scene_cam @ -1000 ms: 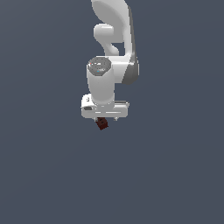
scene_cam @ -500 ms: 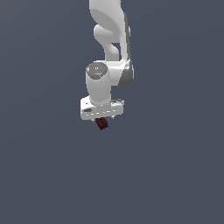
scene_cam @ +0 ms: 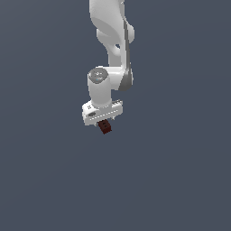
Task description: Pick up the object and move it to a goal position.
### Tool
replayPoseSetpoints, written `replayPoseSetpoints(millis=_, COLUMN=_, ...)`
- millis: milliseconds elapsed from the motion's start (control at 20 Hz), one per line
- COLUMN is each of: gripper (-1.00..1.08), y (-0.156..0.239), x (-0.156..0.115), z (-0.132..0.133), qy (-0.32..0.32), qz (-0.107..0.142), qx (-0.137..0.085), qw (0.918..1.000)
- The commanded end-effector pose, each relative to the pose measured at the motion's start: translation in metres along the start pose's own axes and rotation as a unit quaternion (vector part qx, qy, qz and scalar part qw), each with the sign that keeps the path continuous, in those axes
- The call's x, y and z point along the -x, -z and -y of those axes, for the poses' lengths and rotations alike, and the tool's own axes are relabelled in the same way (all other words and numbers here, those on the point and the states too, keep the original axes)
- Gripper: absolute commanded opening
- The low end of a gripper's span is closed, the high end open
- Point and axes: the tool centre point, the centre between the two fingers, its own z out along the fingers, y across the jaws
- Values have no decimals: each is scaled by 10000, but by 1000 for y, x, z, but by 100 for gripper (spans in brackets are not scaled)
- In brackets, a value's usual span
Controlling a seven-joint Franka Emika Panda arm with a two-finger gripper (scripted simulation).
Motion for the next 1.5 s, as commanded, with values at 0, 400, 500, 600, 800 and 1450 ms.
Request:
replayPoseSetpoints(millis=0, gripper=100, y=-5, x=6, z=0, qy=216, qz=-18, qx=13, qw=9998)
replayPoseSetpoints(millis=400, gripper=100, y=-14, x=17, z=1, qy=576, qz=-45, qx=32, qw=9983)
replayPoseSetpoints(millis=500, gripper=100, y=-15, x=18, z=1, qy=602, qz=-47, qx=34, qw=9982)
replayPoseSetpoints(millis=600, gripper=100, y=-15, x=17, z=1, qy=583, qz=-44, qx=31, qw=9983)
replayPoseSetpoints(millis=800, gripper=100, y=-20, x=17, z=1, qy=586, qz=-44, qx=32, qw=9983)
replayPoseSetpoints(millis=1450, gripper=100, y=-64, x=18, z=2, qy=606, qz=-47, qx=34, qw=9981)
